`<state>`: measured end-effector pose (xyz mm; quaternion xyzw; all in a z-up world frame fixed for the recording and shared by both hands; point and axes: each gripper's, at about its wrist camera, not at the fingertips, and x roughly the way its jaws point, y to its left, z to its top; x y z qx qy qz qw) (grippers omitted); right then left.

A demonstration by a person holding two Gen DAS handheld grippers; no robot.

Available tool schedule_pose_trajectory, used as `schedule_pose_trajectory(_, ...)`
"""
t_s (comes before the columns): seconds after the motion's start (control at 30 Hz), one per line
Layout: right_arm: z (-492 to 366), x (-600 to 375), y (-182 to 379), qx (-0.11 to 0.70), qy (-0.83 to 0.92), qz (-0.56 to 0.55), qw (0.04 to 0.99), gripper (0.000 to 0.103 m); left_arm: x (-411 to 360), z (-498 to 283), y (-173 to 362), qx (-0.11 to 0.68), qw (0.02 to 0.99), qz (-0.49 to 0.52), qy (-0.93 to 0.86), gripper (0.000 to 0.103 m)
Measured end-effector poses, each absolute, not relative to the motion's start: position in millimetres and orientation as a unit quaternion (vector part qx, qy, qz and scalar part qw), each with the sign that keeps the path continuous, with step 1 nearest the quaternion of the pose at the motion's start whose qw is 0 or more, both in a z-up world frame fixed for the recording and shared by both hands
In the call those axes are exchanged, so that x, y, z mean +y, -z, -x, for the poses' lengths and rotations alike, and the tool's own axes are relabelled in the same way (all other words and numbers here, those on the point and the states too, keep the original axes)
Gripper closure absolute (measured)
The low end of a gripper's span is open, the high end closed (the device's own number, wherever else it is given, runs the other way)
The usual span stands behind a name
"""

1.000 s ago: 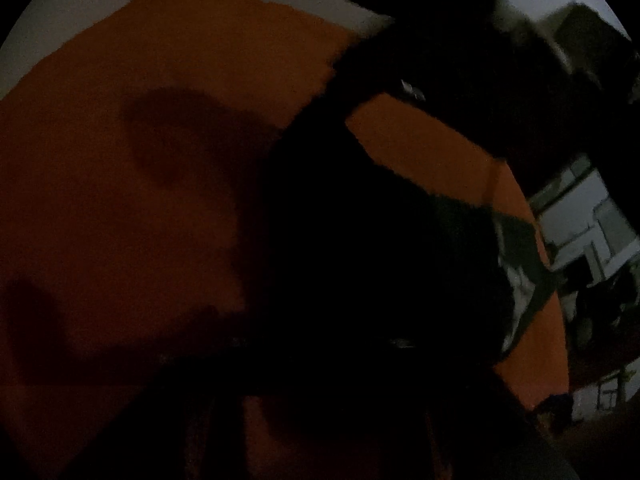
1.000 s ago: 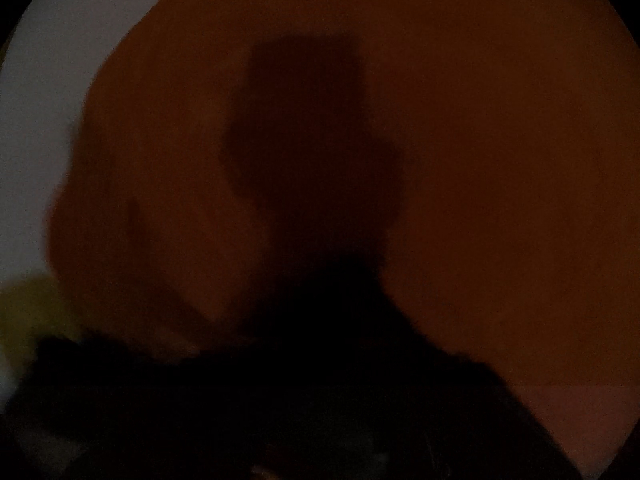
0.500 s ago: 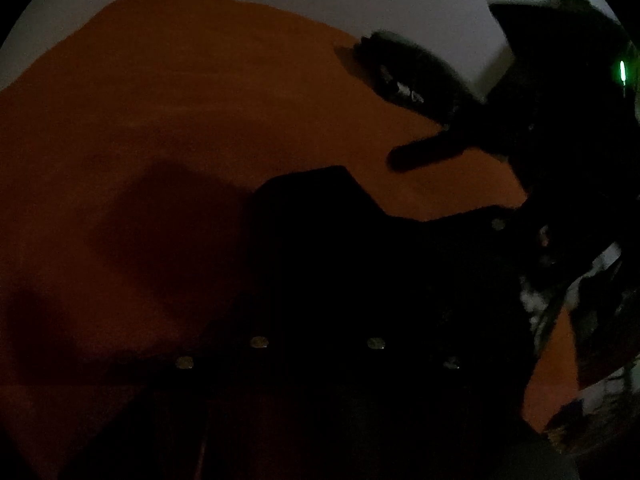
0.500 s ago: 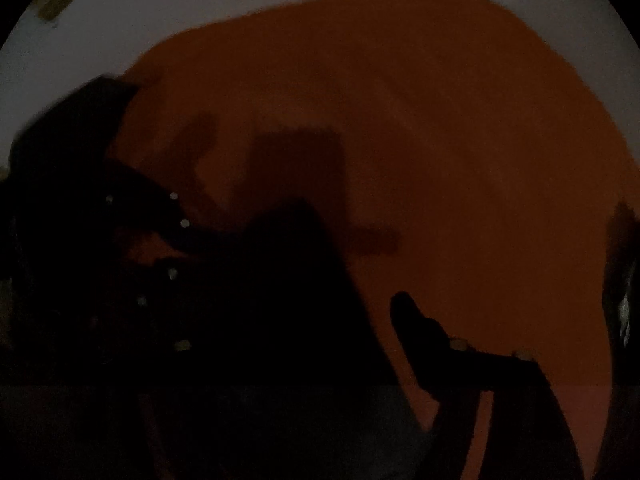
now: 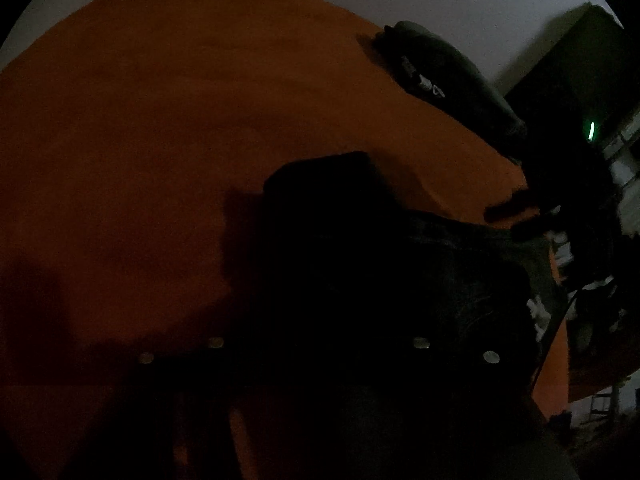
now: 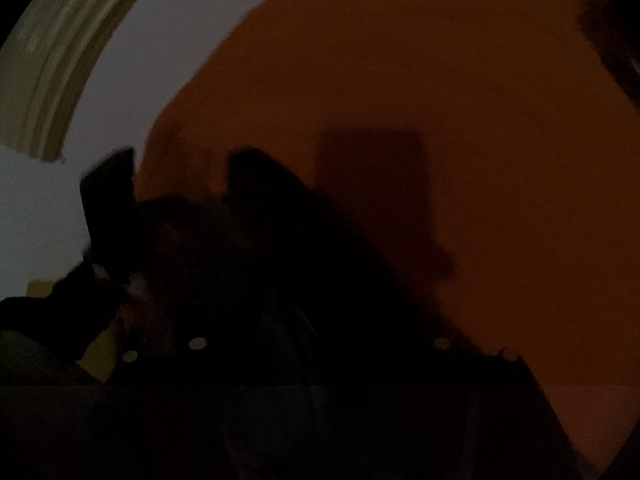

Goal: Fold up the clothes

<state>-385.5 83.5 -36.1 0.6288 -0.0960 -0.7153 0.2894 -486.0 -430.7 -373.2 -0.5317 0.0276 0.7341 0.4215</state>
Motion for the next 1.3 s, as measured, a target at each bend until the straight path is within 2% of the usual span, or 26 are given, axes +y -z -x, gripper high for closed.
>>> schedule_pose_trajectory(0.03,375.5,95.8,41.5,-0.098,0.720,-0.631,0.273,0.049,-431.9,486.2,370.6,0.027,0.422,0.527,-0.737,0.053)
schedule_pose_trajectory(0.1,356.2,118.1,52.7,-0.112,0.725,-0.634,0.245,0.075,-434.6,482.8,367.9,0.031,0.416,0.515,-0.749,0.053)
schedule_pose_trajectory(0.3,338.2,117.9,83.5,-0.238,0.687,-0.638,0.254,0.076,-431.1,486.6,371.9,0.038,0.398,0.525,-0.751,0.053)
schedule_pose_trajectory(0.5,334.8,102.3,89.9,-0.268,0.677,-0.630,0.269,0.075,-440.5,481.9,372.7,0.037,0.388,0.522,-0.759,0.053)
schedule_pose_trajectory(0.53,333.9,97.6,89.2,-0.266,0.683,-0.623,0.272,0.081,-438.7,482.4,373.4,0.038,0.386,0.521,-0.760,0.053)
schedule_pose_trajectory(0.57,330.4,93.3,82.0,-0.256,0.698,-0.609,0.275,0.100,-439.7,481.7,373.0,0.037,0.383,0.522,-0.761,0.053)
schedule_pose_trajectory(0.7,313.1,75.0,56.4,-0.235,0.742,-0.573,0.255,0.103,-438.8,483.6,374.4,0.034,0.380,0.522,-0.763,0.053)
schedule_pose_trajectory(0.87,312.8,88.2,57.2,-0.311,0.740,-0.553,0.225,0.103,-435.0,483.6,378.3,0.028,0.383,0.527,-0.758,0.053)
schedule_pose_trajectory(0.93,320.0,92.3,68.1,-0.347,0.720,-0.558,0.222,0.097,-435.5,482.8,378.6,0.028,0.384,0.529,-0.756,0.053)
schedule_pose_trajectory(1.03,340.8,86.2,97.0,-0.385,0.682,-0.576,0.232,0.081,-431.0,480.8,378.8,0.026,0.384,0.529,-0.756,0.053)
schedule_pose_trajectory(1.13,357.3,63.4,116.3,-0.387,0.651,-0.600,0.258,0.080,-427.4,478.4,379.3,0.023,0.381,0.527,-0.759,0.053)
schedule_pose_trajectory(1.2,357.3,55.0,127.9,-0.395,0.640,-0.606,0.261,0.073,-423.0,478.0,380.3,0.018,0.380,0.528,-0.759,0.053)
schedule_pose_trajectory(1.3,361.7,44.0,157.0,-0.419,0.625,-0.606,0.258,0.069,-418.1,477.6,381.9,0.014,0.378,0.529,-0.760,0.053)
